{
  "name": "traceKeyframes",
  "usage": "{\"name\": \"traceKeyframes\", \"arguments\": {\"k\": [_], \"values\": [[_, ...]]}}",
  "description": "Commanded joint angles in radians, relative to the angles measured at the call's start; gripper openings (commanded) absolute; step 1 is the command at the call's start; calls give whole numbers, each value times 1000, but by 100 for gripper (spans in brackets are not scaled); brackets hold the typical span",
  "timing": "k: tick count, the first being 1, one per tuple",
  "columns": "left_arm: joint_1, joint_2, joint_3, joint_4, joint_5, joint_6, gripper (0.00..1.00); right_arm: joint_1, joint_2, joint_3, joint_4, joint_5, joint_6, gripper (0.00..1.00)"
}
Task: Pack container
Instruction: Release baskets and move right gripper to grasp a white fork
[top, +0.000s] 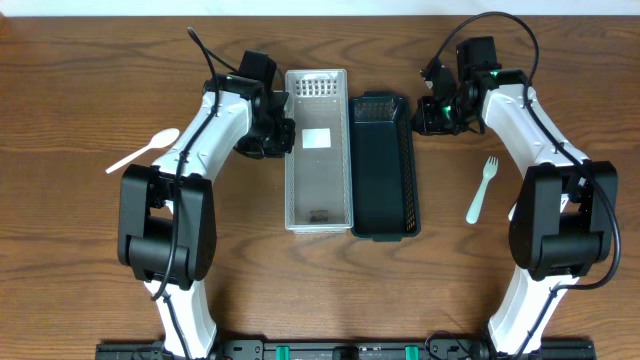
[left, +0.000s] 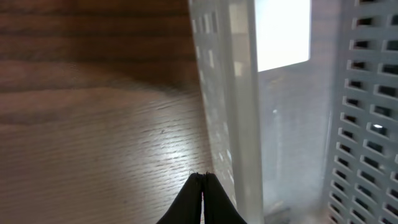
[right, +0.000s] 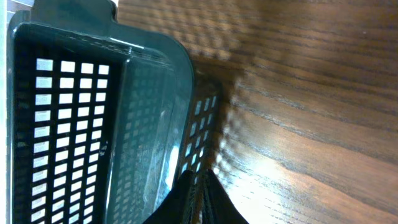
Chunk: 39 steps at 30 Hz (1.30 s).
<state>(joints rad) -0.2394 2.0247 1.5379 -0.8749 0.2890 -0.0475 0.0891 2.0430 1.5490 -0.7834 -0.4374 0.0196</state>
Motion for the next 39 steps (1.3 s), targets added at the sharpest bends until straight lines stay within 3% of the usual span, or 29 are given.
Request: {"name": "traceKeyframes", "arguments": {"k": [1,6,7,9,13,17,23,30,39], "values": [[-2,-3,11,-27,-117,13,6,0,3,5,-8,100,51,24],[40,-77,11,-63,-210,13,6,-59,-27,108,-135,346,145,63],[51,-104,11,-63,-214,13,13,-72,-35,140,-172,382,158,67],[76,-170,11,-58,-228,9,56,-100,-53,215,-266,457,217,72],[124,-337,11,-59,-230,9,98,-135,-81,271,-408,500,385,95],[151,-488,11,-67,-230,8,98,-137,-74,224,-481,501,444,99],[154,-616,11,-82,-230,5,98,-138,-65,11,-352,500,444,99],[154,-624,11,-115,-230,5,98,-138,-63,-185,-171,501,434,99],[154,-620,11,-116,-230,5,98,-142,-61,-287,29,501,338,99]]}}
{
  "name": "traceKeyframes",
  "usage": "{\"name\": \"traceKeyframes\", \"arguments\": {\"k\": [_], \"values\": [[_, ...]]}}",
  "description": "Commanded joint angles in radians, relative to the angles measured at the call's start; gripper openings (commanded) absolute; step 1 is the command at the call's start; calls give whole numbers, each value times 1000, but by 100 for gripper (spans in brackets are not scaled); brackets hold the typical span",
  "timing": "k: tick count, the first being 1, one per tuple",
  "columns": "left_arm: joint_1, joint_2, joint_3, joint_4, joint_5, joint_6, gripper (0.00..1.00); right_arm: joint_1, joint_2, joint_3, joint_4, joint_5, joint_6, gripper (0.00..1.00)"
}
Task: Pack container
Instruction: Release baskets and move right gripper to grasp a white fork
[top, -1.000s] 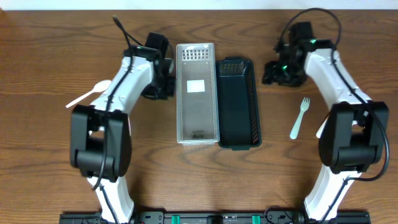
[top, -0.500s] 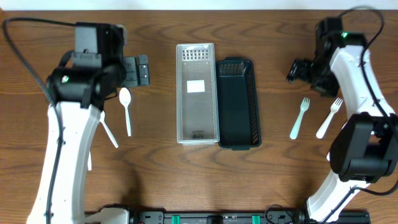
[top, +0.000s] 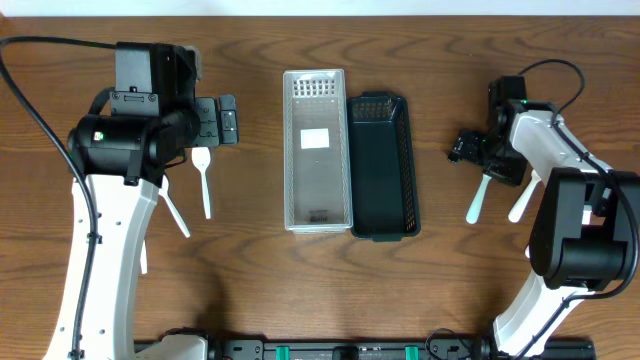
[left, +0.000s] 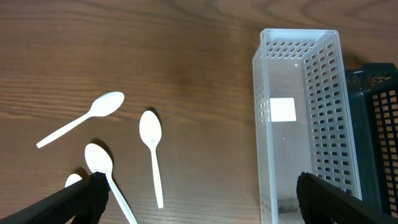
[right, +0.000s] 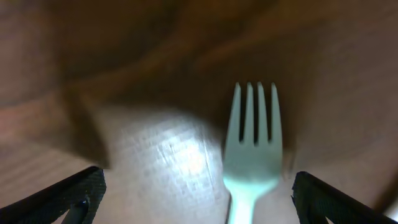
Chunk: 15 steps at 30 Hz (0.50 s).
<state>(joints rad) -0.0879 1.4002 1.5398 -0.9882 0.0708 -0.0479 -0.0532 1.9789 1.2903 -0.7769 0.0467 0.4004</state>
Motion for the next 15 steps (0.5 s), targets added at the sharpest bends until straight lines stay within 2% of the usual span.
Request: {"name": "traceKeyframes", "arguments": {"k": [1,8,10,12,15], "values": [[3,5,9,-3,-11,5,98,-2,3,-39,38,17,-43,99],[3,5,9,-3,-12,5,98,-43,3,-92,103,-18,-62,99],[3,5,9,-3,-11,5,98,-53,3,-92,102,-21,-61,95],[3,5,9,-3,-12,5,98,-53,3,-92,100,-21,-61,85],[3,5,9,-3,-12,5,98,-53,3,-92,88,-21,-57,60]]}}
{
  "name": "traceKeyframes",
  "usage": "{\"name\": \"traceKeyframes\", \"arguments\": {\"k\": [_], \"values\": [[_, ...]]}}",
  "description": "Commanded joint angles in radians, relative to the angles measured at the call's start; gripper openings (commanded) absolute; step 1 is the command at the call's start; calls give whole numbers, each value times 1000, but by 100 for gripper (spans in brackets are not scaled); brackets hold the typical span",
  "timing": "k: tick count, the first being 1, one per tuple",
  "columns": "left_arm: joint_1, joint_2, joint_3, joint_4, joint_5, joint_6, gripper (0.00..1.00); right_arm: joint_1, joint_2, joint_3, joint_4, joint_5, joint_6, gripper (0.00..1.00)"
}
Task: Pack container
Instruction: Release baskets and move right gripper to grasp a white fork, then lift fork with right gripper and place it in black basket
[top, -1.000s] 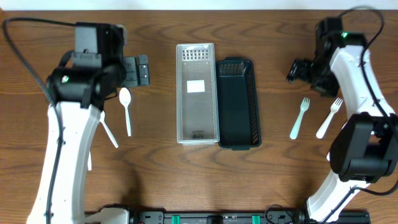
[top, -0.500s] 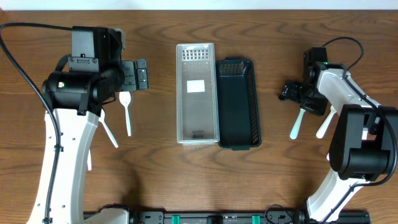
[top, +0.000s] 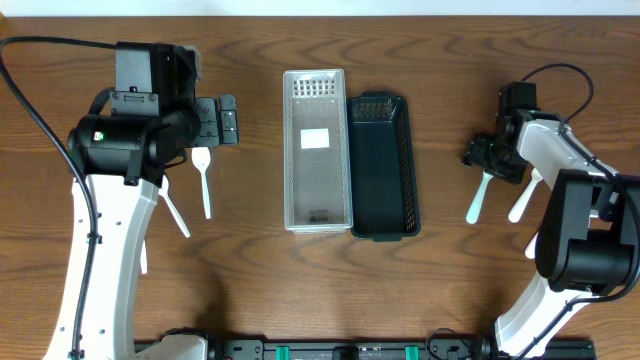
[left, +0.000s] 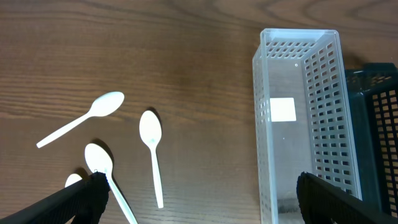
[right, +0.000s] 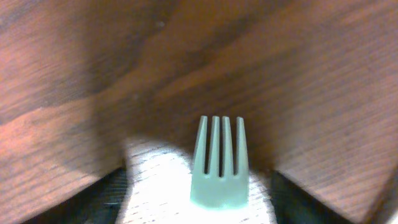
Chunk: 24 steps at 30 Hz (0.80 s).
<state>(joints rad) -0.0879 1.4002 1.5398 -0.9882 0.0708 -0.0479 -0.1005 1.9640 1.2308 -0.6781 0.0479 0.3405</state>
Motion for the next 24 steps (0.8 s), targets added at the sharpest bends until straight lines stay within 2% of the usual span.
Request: {"name": "traceKeyframes", "arguments": {"k": [1,6,16,20,24], "values": [[3,5,9,-3,-11,5,98,-6,18,-33,-13,-23,3,55],[3,5,9,-3,-11,5,98,-5,18,-33,-14,-23,3,32],[3,5,9,-3,-11,5,98,-4,18,-26,-14,-26,3,3],[3,5,9,-3,-12,5,98,-3,-4,53,-107,-26,2,1],[3,5,9,-3,-11,5,98,12,-55,222,-245,-26,-8,1]]}}
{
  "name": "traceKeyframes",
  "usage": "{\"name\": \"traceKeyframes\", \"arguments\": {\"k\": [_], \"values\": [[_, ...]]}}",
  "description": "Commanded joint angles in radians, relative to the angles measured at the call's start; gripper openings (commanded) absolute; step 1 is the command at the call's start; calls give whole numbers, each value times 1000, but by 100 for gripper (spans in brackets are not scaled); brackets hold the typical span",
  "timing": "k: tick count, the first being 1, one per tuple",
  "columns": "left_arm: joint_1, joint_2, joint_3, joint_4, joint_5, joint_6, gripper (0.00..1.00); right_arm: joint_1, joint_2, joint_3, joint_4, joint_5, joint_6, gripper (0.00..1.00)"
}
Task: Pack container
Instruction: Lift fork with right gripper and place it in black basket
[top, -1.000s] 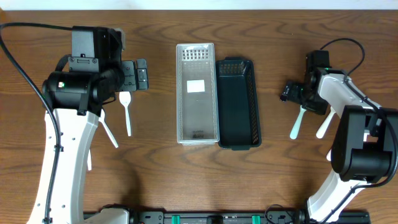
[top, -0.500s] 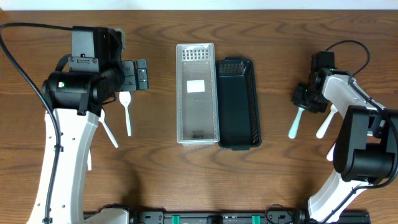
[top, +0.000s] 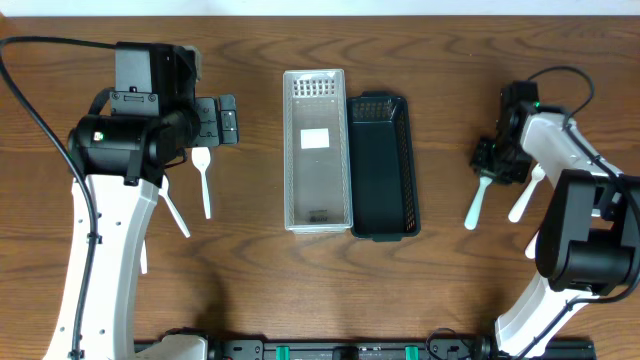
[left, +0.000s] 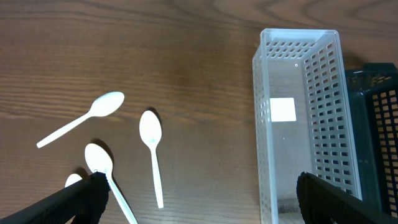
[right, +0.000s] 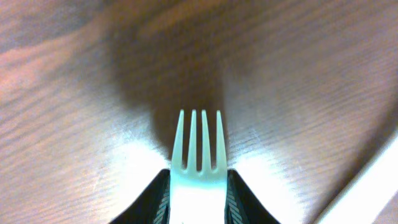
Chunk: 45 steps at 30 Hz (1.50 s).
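A pale green-white plastic fork (right: 198, 144) lies on the wooden table with its tines pointing away. My right gripper (right: 198, 193) is shut on the fork's head, one finger on each side. Overhead, that gripper (top: 487, 166) sits at the right, with the fork's handle (top: 473, 209) trailing toward the front. A clear slotted basket (top: 317, 150) and a dark basket (top: 381, 165) stand side by side mid-table. My left gripper (top: 216, 120) hangs high at the left, open and holding nothing.
Several white spoons (left: 152, 155) lie left of the clear basket (left: 298, 124), below my left gripper (left: 199, 194). Another white utensil (top: 522, 195) lies just right of the fork, its edge showing in the right wrist view (right: 367, 186).
My right gripper stood open with the fork's head between its wide-apart fingers. Now its fingers are closed against both sides of the head. The left arm has not moved.
Both grippers were shut beside the baskets, the left by the clear one, the right by the dark one. Then the left hung open high over the spoons and the right was open at the fork. The right was lower around the fork's head, and now grips it.
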<state>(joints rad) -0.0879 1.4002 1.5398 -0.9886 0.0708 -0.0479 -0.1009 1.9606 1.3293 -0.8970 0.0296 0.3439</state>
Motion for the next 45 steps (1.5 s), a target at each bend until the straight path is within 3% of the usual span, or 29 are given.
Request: {"name": "traceKeyframes", "arguments": {"k": [1,9,16,23,24,27,33,37,43,45], "values": [[3,5,9,-3,-11,5,98,25,-65,177,-64,-8,-18,1],[3,5,9,-3,-12,5,98,251,-111,454,-244,-8,-69,1],[3,5,9,-36,-12,6,98,470,-76,444,-240,-3,-69,2],[3,5,9,-59,-12,6,98,554,16,442,-255,-9,-68,4],[3,5,9,-60,-12,6,98,556,28,442,-258,-11,-68,6],[3,5,9,-63,-12,6,98,560,54,442,-270,-11,-68,28],[3,-6,9,-66,-14,6,98,557,33,447,-238,-11,-74,37],[3,-48,9,-66,-67,6,98,508,-29,466,-222,-7,-119,64],[48,-87,9,-83,-91,-37,98,413,-144,470,-210,1,-143,66],[79,-64,5,-85,-90,-50,98,372,-173,470,-210,5,-143,74]]}}
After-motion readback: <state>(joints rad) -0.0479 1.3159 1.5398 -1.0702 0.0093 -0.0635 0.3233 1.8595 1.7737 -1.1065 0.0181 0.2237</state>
